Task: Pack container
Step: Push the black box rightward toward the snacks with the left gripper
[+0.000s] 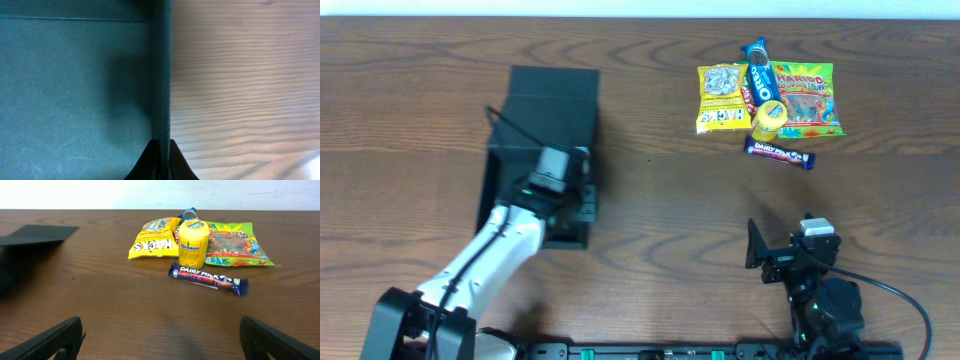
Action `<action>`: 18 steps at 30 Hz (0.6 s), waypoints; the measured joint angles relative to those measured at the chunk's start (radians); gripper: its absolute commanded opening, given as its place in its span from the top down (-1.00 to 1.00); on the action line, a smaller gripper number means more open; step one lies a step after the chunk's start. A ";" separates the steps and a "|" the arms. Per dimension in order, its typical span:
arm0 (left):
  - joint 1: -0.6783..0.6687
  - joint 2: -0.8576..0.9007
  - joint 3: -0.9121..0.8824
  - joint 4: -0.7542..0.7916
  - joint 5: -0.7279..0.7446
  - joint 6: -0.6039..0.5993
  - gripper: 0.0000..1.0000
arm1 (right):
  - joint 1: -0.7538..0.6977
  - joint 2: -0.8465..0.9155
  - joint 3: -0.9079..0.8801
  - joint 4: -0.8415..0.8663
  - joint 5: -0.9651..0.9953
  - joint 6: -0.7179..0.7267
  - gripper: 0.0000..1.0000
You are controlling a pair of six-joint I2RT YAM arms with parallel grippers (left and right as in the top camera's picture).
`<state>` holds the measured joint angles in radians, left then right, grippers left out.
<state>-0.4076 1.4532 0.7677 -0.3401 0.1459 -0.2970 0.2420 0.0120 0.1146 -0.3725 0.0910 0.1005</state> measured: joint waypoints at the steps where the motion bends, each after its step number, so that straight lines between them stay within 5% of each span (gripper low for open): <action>1: -0.043 0.000 0.000 0.019 -0.014 -0.039 0.89 | 0.000 0.000 0.000 0.000 0.000 0.000 -0.99; 10: -0.305 0.018 0.008 0.203 -0.060 -0.383 0.89 | 0.000 0.000 0.000 0.000 0.000 0.000 -0.98; 18: -0.431 0.130 0.102 0.204 -0.124 -0.546 0.89 | 0.000 0.000 0.000 0.000 0.000 0.000 -0.99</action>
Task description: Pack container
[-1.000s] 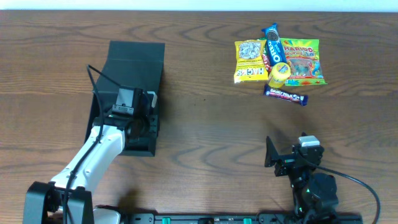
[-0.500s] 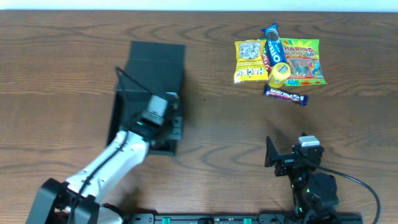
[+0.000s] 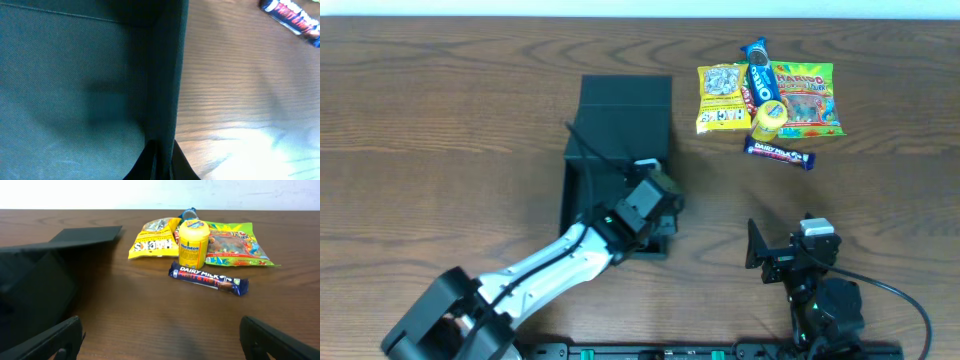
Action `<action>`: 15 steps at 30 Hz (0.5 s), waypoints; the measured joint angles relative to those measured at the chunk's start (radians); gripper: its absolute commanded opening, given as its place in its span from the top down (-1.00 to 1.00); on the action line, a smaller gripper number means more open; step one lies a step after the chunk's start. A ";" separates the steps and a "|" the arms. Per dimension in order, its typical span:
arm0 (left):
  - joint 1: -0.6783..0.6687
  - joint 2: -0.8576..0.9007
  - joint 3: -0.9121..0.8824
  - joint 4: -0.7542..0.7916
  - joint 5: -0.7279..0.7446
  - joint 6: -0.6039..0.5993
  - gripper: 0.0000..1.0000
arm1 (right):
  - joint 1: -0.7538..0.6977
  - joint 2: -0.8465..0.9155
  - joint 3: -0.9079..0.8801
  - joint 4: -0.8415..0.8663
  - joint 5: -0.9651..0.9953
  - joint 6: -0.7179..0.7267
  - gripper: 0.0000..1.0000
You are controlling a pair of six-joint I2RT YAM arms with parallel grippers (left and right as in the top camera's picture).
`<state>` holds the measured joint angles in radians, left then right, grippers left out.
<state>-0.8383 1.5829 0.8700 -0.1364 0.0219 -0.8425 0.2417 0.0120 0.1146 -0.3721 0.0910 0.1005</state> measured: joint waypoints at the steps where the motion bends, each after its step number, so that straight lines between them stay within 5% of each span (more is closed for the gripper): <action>1: -0.007 0.013 0.025 -0.009 -0.003 -0.011 0.89 | 0.000 0.000 0.000 0.000 0.000 0.000 -0.99; 12: -0.038 0.126 0.191 -0.061 -0.003 -0.066 0.89 | 0.000 0.000 0.000 0.000 0.000 0.000 -0.98; 15: -0.040 0.127 0.192 -0.072 0.001 -0.050 0.18 | 0.000 0.000 0.000 0.000 0.000 0.000 -0.98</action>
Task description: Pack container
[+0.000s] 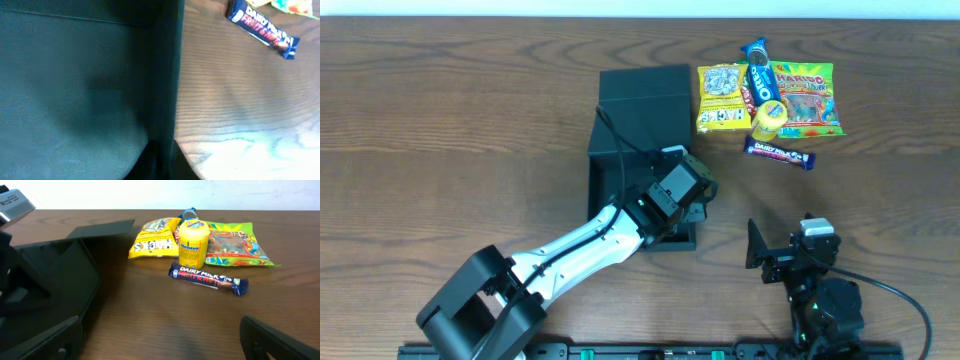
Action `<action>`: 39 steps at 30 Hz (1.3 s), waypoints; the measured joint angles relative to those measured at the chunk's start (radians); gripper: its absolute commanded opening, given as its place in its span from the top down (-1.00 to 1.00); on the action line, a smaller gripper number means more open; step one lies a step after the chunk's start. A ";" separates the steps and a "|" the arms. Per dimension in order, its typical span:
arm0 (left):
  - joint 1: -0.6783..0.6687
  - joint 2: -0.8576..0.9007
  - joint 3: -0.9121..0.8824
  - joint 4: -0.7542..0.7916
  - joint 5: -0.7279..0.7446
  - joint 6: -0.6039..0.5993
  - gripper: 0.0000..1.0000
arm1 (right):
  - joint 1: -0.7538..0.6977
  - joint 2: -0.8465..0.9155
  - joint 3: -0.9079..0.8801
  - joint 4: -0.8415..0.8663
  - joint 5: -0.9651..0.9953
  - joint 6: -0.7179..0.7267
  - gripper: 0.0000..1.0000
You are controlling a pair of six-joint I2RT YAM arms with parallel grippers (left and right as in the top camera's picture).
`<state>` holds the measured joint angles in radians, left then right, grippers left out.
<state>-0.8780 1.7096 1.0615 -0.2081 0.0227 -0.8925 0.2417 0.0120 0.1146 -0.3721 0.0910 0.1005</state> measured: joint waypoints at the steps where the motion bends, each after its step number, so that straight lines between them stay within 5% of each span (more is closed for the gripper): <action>1: -0.001 0.000 0.000 -0.001 0.002 0.000 0.04 | 0.000 0.000 0.000 0.000 0.000 0.000 -0.98; 4: 0.000 0.000 0.000 0.014 0.027 0.005 -0.11 | 0.000 0.000 0.000 0.000 0.000 0.000 -0.99; 14: -0.001 -0.064 0.100 -0.085 0.114 0.164 -0.18 | 0.000 0.000 0.000 0.000 0.000 0.000 -0.99; 19: -0.001 -0.249 0.184 -0.314 -0.031 0.293 -0.43 | 0.000 0.000 0.000 0.000 0.000 0.000 -0.99; 29: 0.082 -0.414 0.198 -0.721 -0.357 0.385 -0.35 | 0.000 0.000 0.000 0.000 0.000 0.000 -0.99; 39: 0.226 -0.406 -0.067 -0.560 -0.340 0.396 -0.35 | 0.000 0.000 0.000 0.000 0.000 0.000 -0.99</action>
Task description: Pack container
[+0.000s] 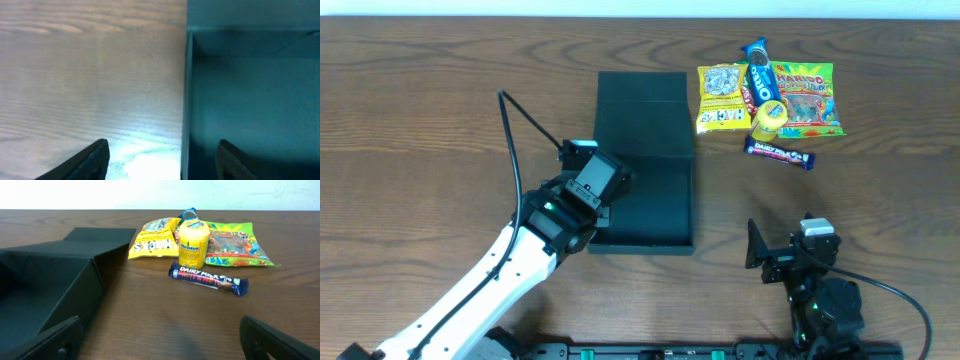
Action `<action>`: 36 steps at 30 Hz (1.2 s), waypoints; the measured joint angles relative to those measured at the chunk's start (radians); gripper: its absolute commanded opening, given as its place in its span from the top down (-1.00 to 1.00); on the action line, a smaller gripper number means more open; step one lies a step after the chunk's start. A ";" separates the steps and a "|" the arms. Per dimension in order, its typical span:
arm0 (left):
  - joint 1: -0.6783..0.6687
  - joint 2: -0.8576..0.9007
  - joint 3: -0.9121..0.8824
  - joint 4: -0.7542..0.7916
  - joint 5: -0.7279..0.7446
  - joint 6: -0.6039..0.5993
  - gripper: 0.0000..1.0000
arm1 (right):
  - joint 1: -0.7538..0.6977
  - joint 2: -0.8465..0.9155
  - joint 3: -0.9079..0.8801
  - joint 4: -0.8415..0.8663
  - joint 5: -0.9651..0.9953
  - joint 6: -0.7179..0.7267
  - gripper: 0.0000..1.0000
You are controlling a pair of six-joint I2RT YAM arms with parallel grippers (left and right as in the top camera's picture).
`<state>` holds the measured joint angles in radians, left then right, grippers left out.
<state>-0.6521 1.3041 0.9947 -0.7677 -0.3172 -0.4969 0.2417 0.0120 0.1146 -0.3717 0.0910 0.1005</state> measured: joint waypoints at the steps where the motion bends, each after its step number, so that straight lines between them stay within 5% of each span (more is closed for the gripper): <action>1: 0.007 0.000 -0.026 0.034 0.014 0.000 -0.29 | 0.000 0.000 0.000 0.000 0.000 0.000 -0.99; 11: 0.032 0.018 -0.168 0.198 0.135 0.056 -0.08 | 0.000 0.000 0.000 0.000 0.000 0.000 -0.98; 25: 0.053 0.146 -0.169 0.251 0.199 0.102 0.88 | 0.000 0.000 0.000 0.000 0.000 0.000 -0.98; 36: 0.054 0.146 -0.170 0.270 0.209 0.105 0.89 | 0.000 0.000 0.000 0.000 0.000 0.000 -0.99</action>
<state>-0.5980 1.4506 0.8249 -0.4980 -0.1078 -0.3923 0.2417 0.0120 0.1146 -0.3721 0.0910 0.1005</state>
